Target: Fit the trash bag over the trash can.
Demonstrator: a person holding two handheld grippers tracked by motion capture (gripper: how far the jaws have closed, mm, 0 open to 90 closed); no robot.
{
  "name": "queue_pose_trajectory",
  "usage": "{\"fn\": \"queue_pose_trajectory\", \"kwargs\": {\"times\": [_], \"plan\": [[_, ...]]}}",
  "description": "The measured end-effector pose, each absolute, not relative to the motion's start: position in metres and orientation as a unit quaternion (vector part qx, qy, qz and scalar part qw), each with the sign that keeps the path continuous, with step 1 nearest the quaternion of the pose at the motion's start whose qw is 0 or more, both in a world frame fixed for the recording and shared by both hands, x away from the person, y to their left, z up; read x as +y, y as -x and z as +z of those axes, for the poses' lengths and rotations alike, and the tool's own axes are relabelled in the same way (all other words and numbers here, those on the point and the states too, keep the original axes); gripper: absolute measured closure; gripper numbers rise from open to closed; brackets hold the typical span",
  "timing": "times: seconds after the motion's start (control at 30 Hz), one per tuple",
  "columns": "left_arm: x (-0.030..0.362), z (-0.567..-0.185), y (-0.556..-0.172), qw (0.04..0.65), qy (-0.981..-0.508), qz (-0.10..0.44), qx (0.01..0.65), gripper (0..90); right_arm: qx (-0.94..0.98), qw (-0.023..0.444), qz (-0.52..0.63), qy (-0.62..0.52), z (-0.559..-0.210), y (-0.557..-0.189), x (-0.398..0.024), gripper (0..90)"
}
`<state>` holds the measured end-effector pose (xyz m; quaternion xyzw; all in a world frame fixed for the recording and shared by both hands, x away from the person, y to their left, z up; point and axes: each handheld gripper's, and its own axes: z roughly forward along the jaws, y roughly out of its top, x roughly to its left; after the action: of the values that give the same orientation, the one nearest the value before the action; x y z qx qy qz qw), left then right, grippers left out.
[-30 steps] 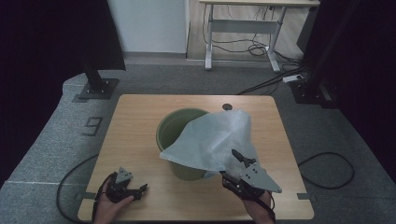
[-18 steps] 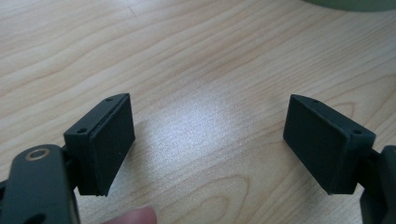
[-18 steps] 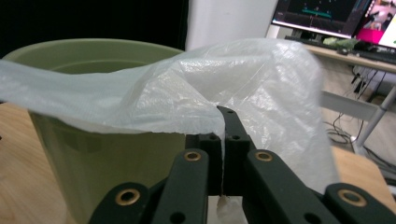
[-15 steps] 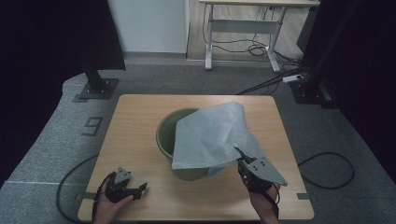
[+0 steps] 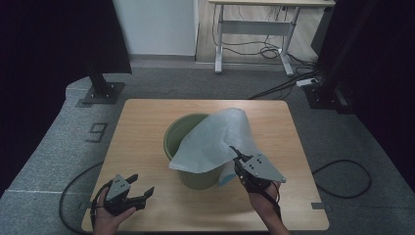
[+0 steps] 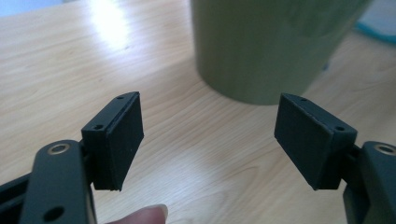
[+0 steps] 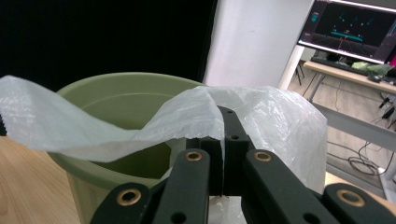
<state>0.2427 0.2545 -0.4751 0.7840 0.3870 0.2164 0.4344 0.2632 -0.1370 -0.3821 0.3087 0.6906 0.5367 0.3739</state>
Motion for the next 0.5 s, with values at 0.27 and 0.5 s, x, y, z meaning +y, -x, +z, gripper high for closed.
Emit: {"fn": "queue_pose_trajectory", "kwargs": {"times": [0.27, 0.5], "plan": [[0.24, -0.447, -0.237, 0.462, -0.791, 0.194, 0.352, 26.5, 0.691, 0.37, 0.537, -0.312, -0.377, -0.265, -0.145, 88.7], [0.202, -0.405, -0.237, 0.474, -0.805, 0.198, 0.296, 27.8, 0.694, 0.365, 0.54, -0.305, -0.373, -0.265, -0.142, 88.7]]}}
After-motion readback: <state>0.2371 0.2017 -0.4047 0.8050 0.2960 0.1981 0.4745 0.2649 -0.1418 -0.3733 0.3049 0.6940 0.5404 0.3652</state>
